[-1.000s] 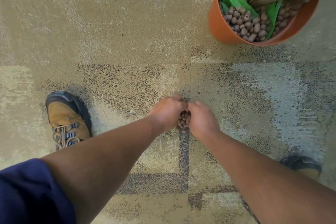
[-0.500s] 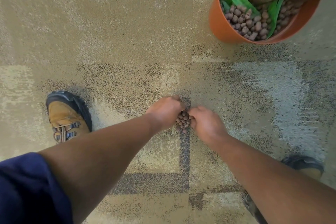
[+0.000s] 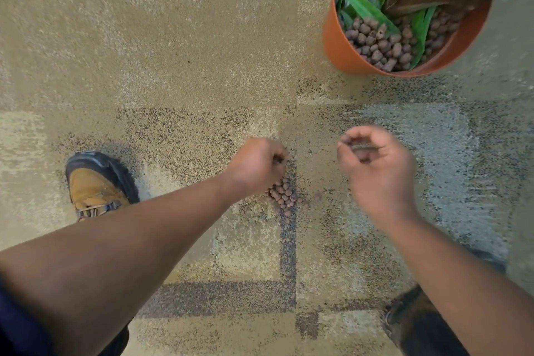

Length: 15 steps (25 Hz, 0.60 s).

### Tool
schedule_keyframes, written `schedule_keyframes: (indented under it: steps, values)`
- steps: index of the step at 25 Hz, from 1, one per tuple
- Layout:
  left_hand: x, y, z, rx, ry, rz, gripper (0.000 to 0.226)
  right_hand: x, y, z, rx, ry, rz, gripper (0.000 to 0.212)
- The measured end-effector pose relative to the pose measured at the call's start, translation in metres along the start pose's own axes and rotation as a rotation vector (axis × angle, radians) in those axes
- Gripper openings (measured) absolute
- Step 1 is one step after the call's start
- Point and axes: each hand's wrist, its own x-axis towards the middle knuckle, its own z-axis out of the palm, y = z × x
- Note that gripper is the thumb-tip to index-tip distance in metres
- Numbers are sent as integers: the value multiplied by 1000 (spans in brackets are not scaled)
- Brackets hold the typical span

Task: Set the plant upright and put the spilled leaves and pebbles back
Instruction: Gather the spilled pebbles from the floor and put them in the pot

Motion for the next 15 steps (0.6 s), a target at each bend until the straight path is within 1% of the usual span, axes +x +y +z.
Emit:
schedule_keyframes:
  steps: [1, 2, 4, 5, 6, 7, 8, 10, 11, 13, 15]
  values:
    - [-1, 18, -9, -100, 55, 22, 16, 4, -12, -9, 32, 48, -47, 32]
    - [-1, 39, -20, -186, 126, 87, 17, 10, -23, -18, 63, 102, -89, 31]
    - [3, 86, -43, -302, 295, 323, 20, 29, -43, -33, 121, 201, -144, 26]
    - [8, 108, -55, -324, 378, 439, 19, 41, -50, -39, 137, 233, -170, 24]
    - [15, 126, -66, -308, 448, 519, 15, 52, -55, -43, 133, 253, -197, 23]
    - [24, 140, -76, -243, 502, 567, 12, 63, -58, -44, 117, 260, -210, 22]
    - [32, 150, -86, -123, 538, 577, 14, 73, -59, -44, 98, 256, -204, 22]
    - [50, 155, -99, 162, 535, 518, 30, 89, -58, -41, 70, 233, -148, 25]
    - [57, 153, -102, 251, 506, 495, 37, 95, -56, -39, 60, 226, -107, 27]
    - [58, 145, -102, 293, 459, 518, 43, 101, -51, -38, 42, 237, -50, 33]
    - [48, 132, -98, 226, 483, 622, 38, 96, -44, -37, -21, 277, -117, 34]
